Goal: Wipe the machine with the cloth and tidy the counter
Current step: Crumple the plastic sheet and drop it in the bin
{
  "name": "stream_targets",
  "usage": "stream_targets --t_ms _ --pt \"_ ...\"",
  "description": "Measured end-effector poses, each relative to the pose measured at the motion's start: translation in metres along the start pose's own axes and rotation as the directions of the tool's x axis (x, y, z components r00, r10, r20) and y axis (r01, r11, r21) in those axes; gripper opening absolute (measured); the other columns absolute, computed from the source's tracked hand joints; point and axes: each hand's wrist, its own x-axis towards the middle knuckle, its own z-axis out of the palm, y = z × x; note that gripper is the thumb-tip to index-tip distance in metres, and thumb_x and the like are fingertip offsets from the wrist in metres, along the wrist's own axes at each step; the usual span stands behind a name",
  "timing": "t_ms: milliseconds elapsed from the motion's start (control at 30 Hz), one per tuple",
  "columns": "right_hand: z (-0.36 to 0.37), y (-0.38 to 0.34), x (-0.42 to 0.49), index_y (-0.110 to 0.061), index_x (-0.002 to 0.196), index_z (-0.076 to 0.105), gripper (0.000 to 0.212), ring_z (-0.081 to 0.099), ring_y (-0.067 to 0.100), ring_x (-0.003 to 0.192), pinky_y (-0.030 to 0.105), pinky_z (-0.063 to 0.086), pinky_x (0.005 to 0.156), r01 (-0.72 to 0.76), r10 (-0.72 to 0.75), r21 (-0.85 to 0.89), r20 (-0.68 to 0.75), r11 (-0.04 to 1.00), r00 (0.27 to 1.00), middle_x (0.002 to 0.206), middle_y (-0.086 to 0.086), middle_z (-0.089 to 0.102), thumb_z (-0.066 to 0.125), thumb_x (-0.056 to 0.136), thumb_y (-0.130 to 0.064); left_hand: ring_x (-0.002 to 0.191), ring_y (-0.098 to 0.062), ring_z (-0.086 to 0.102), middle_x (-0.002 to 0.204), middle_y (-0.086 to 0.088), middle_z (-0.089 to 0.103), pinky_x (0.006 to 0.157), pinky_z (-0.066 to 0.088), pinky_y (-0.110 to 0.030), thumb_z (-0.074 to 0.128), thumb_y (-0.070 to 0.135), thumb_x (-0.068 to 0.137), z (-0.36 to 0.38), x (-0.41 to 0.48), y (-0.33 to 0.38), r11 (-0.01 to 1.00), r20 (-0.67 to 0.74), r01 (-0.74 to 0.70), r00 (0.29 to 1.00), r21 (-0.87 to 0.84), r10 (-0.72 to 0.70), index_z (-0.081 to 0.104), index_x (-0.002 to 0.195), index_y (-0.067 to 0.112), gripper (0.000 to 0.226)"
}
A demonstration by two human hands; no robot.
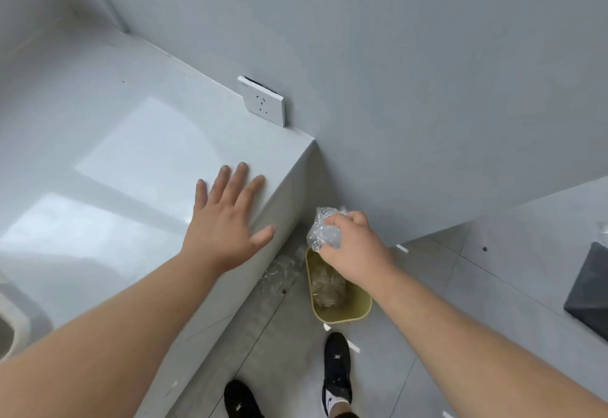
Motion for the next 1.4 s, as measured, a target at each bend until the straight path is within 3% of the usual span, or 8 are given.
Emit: stream_targets --t_ms 200,400,567,867,967,1100,1400 --pt "0.067 0.054 0.039 -0.035 0.134 0.054 0.044 0.064 0.026 0.093 0.038 0.056 0.081 -0.072 0.077 -0.077 0.066 0.994 0.995 0.144 -0.002 0.048 0.057 0.094 -0.016 0.16 -0.028 0.007 0.173 -0.002 0.017 0.126 0.011 -0.061 0.042 0.071 0.091 0.016 0.002 -0.006 1.0 -0.096 -0.005 0.995 0.01 0.006 0.027 0.16 0.031 0.081" --pt "0.131 0.097 0.075 -0.026 0.144 0.047 0.053 0.049 0.033 0.124 0.039 0.046 0.1 -0.121 0.135 -0.221 0.049 0.968 0.99 0.147 0.004 0.055 0.061 0.094 -0.019 0.16 -0.028 0.009 0.173 -0.003 0.019 0.127 0.01 -0.06 0.042 0.071 0.091 0.018 0.001 -0.008 1.0 -0.106 0.007 0.994 -0.007 -0.007 0.029 0.159 0.031 0.081" --pt "0.161 0.123 0.099 -0.028 0.151 0.044 0.065 0.047 0.037 0.128 0.044 0.045 0.105 -0.166 0.189 -0.265 0.067 0.95 0.98 0.159 0.007 0.041 0.066 0.091 -0.019 0.16 -0.028 0.008 0.173 -0.002 0.019 0.127 0.009 -0.06 0.04 0.073 0.092 0.022 0.003 -0.008 1.0 -0.113 -0.003 0.994 -0.019 0.001 0.028 0.16 0.032 0.08" --pt "0.193 0.135 0.118 -0.021 0.161 0.021 0.092 0.046 0.045 0.136 0.045 0.049 0.108 -0.172 0.263 -0.405 0.18 0.898 0.948 0.172 0.013 0.01 0.073 0.085 -0.015 0.159 -0.029 0.014 0.172 -0.004 0.023 0.126 0.013 -0.061 0.038 0.075 0.092 0.023 0.002 -0.011 0.999 -0.151 -0.013 0.989 -0.029 0.009 0.032 0.16 0.031 0.081" --pt "0.197 0.136 0.115 -0.024 0.164 0.011 0.097 0.042 0.042 0.142 0.045 0.045 0.113 -0.155 0.267 -0.432 0.211 0.888 0.94 0.173 0.012 0.005 0.072 0.088 -0.02 0.16 -0.028 0.013 0.173 -0.003 0.022 0.127 0.012 -0.061 0.039 0.074 0.092 0.022 0.003 -0.011 0.999 -0.146 -0.011 0.989 -0.033 0.006 0.032 0.16 0.031 0.081" --pt "0.194 0.132 0.112 -0.023 0.164 0.009 0.095 0.043 0.04 0.138 0.045 0.045 0.112 -0.153 0.258 -0.418 0.207 0.896 0.944 0.172 0.008 0.014 0.069 0.091 -0.03 0.16 -0.028 0.012 0.173 -0.003 0.021 0.127 0.011 -0.061 0.039 0.074 0.091 0.02 0.003 -0.01 0.999 -0.136 -0.009 0.991 -0.038 0.004 0.032 0.16 0.031 0.081" --pt "0.148 0.112 0.099 -0.026 0.161 0.024 0.092 0.026 0.04 0.152 0.051 0.03 0.122 -0.046 0.136 -0.449 0.17 0.892 0.976 0.169 0.008 0.025 0.065 0.084 -0.056 0.161 -0.029 0.009 0.173 -0.005 0.019 0.126 0.011 -0.062 0.037 0.075 0.092 0.017 0.002 -0.009 1.0 -0.118 -0.015 0.993 -0.013 0.014 0.029 0.162 0.031 0.083"
